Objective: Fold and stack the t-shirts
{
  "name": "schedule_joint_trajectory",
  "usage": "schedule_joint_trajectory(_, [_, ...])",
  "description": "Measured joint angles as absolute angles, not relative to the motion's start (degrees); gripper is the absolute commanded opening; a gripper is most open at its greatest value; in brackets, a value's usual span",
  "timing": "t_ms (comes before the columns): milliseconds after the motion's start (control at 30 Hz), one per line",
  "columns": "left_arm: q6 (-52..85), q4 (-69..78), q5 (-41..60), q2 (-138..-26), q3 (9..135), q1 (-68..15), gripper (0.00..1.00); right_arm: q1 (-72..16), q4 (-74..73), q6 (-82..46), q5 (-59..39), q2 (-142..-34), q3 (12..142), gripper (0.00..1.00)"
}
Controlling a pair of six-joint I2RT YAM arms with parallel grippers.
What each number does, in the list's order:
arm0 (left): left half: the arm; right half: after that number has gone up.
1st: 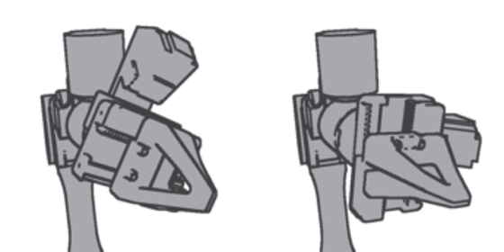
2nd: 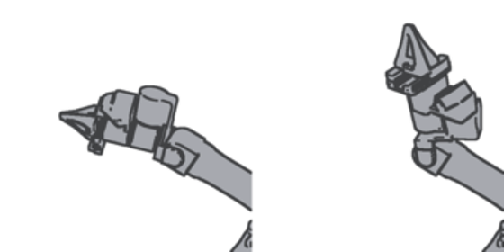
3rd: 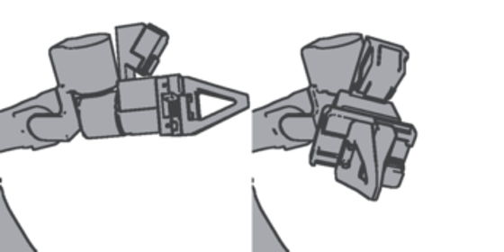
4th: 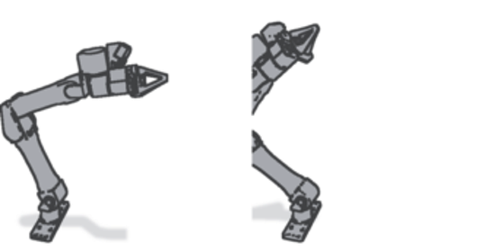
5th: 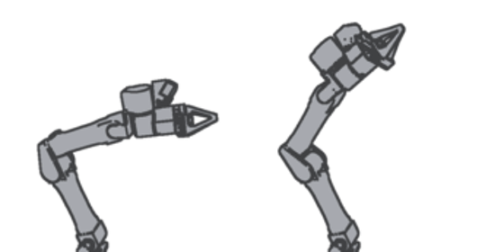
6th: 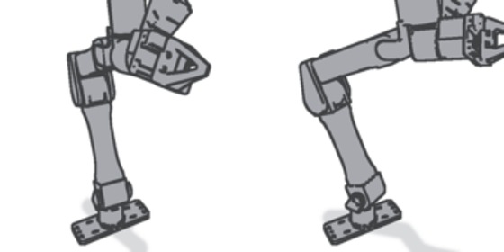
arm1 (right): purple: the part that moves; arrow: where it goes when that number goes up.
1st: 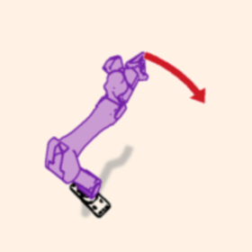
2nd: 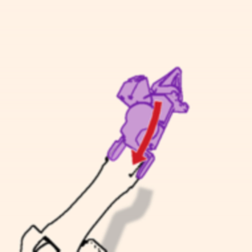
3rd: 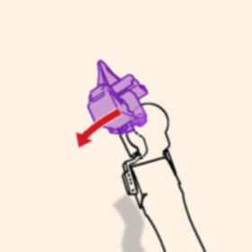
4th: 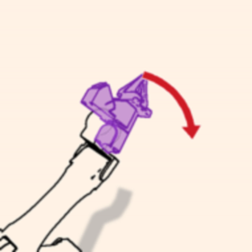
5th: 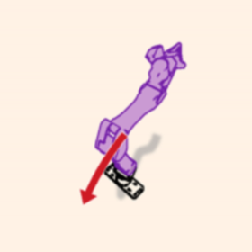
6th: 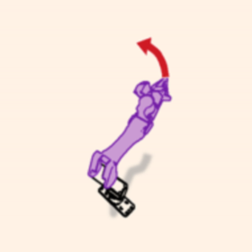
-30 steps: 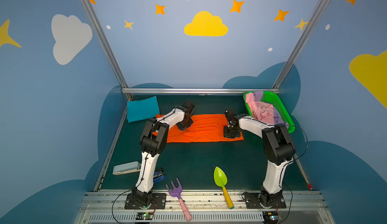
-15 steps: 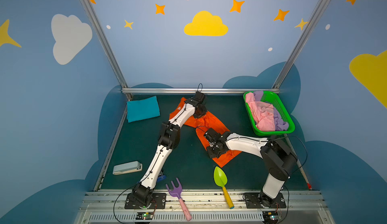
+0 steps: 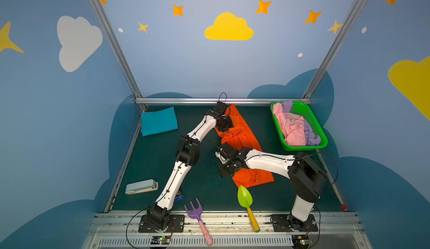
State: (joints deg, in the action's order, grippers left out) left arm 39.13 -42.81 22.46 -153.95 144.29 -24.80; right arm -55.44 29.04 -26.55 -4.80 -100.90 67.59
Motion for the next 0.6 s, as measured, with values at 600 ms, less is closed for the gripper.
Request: schedule_joint_trajectory(600, [38.6, -41.8, 17.3, -151.3, 137.9, -23.0, 0.30, -53.4, 46.8, -32.8, 13.5, -105.8, 66.5, 0.00])
